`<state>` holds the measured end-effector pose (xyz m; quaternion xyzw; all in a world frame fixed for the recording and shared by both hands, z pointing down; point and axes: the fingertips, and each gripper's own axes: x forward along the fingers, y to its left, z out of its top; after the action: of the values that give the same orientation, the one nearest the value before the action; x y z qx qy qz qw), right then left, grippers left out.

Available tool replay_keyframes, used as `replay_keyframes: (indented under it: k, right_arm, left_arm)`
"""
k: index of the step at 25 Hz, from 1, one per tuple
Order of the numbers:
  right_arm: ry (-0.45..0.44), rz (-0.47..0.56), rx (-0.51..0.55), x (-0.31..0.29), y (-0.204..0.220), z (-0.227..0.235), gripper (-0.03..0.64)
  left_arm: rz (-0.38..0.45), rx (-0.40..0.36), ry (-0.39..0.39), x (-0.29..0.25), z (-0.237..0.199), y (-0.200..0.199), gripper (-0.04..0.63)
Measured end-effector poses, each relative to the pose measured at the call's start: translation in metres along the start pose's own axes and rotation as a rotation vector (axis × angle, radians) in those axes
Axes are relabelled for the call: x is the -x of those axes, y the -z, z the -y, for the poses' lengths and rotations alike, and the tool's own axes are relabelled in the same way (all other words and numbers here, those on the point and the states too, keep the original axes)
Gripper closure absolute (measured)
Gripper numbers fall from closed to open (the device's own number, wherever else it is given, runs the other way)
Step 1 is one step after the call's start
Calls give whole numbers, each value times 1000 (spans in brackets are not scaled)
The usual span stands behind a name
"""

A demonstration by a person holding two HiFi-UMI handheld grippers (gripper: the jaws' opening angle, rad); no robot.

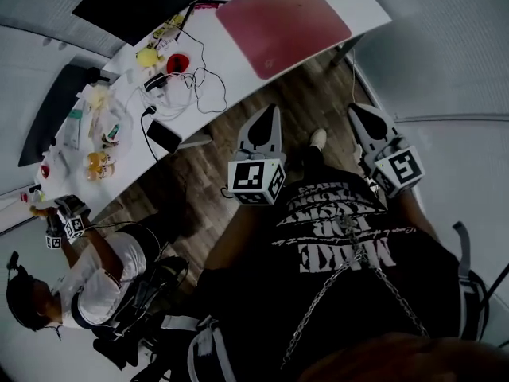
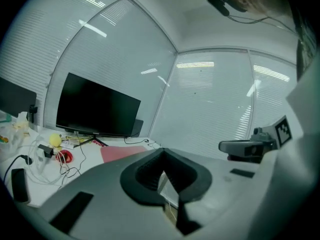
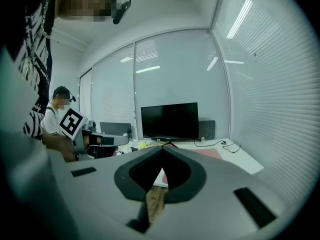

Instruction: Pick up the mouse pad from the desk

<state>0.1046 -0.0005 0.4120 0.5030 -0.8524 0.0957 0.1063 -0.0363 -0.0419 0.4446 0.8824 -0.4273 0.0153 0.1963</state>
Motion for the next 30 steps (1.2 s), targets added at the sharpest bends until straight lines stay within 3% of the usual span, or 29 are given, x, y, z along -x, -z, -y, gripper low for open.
replay_keyframes:
  k: [15,20,30]
  right_arm:
    - [-37,98,-3,-13,-36,182,623]
    - [-80,150,-25,-19,-49,198,622]
    - [-101,128,-31,-59,-46,216,622]
  left_arm:
    - [67,-90,-104,-139,57,-49,591]
    - [55,-112,-145,-150,57,-55,592]
    - [48,-107,-217,-169,18,-60,591]
